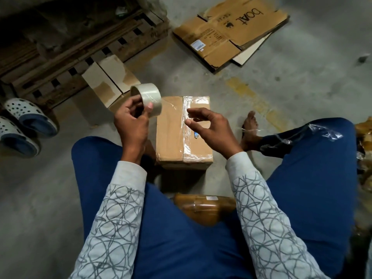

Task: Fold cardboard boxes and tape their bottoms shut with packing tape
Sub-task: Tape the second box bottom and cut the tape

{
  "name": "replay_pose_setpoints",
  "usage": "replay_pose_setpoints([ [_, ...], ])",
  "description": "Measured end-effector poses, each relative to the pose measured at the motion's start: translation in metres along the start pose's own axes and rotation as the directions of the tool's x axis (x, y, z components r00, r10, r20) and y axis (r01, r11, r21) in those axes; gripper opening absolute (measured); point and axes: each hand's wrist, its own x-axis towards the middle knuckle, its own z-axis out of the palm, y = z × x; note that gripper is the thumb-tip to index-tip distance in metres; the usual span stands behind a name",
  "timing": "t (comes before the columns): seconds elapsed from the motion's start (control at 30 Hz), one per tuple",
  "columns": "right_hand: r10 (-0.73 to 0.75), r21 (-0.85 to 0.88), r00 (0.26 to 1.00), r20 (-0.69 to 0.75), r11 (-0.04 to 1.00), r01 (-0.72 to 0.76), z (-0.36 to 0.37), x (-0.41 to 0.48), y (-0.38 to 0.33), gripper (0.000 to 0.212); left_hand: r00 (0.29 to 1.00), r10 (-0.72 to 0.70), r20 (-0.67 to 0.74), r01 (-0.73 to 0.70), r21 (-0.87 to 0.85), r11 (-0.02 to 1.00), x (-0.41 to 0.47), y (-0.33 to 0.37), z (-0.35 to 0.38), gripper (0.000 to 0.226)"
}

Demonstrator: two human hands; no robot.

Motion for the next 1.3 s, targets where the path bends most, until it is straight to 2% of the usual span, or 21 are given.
replay_pose_setpoints([
  [0.13,-0.037,0.032,0.999,-0.028,0.999,0.038,0.007,0.001,0.000,0.039,0.995,0.000,0.104,0.003,-0.023,1.000,-0.007,0.001,0.011,0.030],
  [0.23,-0.078,0.047,0.988,-0.135,0.995,0.086,0.003,0.002,-0.003,0.021,0.999,-0.020,0.037,0.019,0.016,1.000,-0.010,0.000,0.018,0.040],
  [0.33,-0.149,0.037,0.971,-0.188,0.987,0.158,-0.010,0.002,-0.010,0.013,0.997,0.069,0.041,-0.074,0.116,0.991,-0.008,-0.005,0.011,0.056],
  [0.43,-0.258,-0.093,0.946,-0.197,0.965,0.244,-0.021,0.004,-0.018,0.014,0.960,0.186,0.208,-0.252,0.361,0.898,-0.010,-0.010,0.009,0.038],
  [0.53,-0.336,-0.246,0.914,-0.228,0.928,0.280,-0.030,0.010,-0.016,0.020,0.927,0.176,0.332,-0.334,0.510,0.793,-0.015,-0.011,0.009,0.032],
  [0.6,-0.353,-0.292,0.900,-0.256,0.916,0.276,-0.037,0.016,-0.011,0.022,0.916,0.134,0.379,-0.339,0.551,0.763,-0.016,-0.011,0.005,0.029],
  [0.7,-0.348,-0.303,0.898,-0.268,0.916,0.265,-0.045,0.029,-0.005,0.024,0.897,0.089,0.434,-0.317,0.488,0.813,-0.013,-0.014,-0.002,0.021],
  [0.77,-0.260,-0.225,0.945,-0.197,0.950,0.214,-0.048,0.039,0.000,0.030,0.883,0.026,0.469,-0.273,0.468,0.840,-0.008,-0.016,-0.006,0.028],
  [0.83,-0.117,-0.111,0.988,-0.099,0.988,0.106,-0.051,0.047,0.007,0.042,0.861,-0.083,0.501,-0.157,0.419,0.894,-0.002,-0.018,-0.008,0.030],
  [0.93,0.048,0.053,0.999,-0.002,0.997,-0.047,-0.053,0.050,0.019,0.061,0.837,-0.218,0.501,0.034,0.349,0.936,0.007,-0.028,-0.013,0.022],
  [1.0,0.166,0.200,0.986,-0.011,0.966,-0.161,-0.052,0.049,0.031,0.053,0.797,-0.287,0.531,0.076,0.383,0.921,0.009,-0.034,-0.016,0.018],
  [1.07,0.318,0.254,0.948,-0.001,0.917,-0.308,-0.042,0.053,0.044,0.033,0.751,-0.337,0.568,0.085,0.423,0.902,0.008,-0.037,-0.019,0.014],
  [1.13,0.429,0.132,0.903,-0.007,0.896,-0.425,-0.022,0.062,0.064,0.017,0.718,-0.359,0.596,0.061,0.460,0.886,0.008,-0.044,-0.020,0.010],
  [1.17,0.460,0.037,0.888,-0.014,0.888,-0.459,-0.008,0.067,0.075,0.016,0.706,-0.370,0.604,0.043,0.485,0.873,0.008,-0.048,-0.021,0.008],
  [1.27,0.513,-0.368,0.857,-0.035,0.791,-0.489,0.037,0.078,0.101,0.038,0.701,-0.399,0.591,-0.005,0.563,0.826,0.008,-0.063,-0.020,0.005],
  [1.3,0.529,-0.442,0.847,-0.051,0.748,-0.494,0.053,0.079,0.108,0.044,0.704,-0.405,0.583,-0.011,0.579,0.815,0.008,-0.068,-0.020,0.005],
])
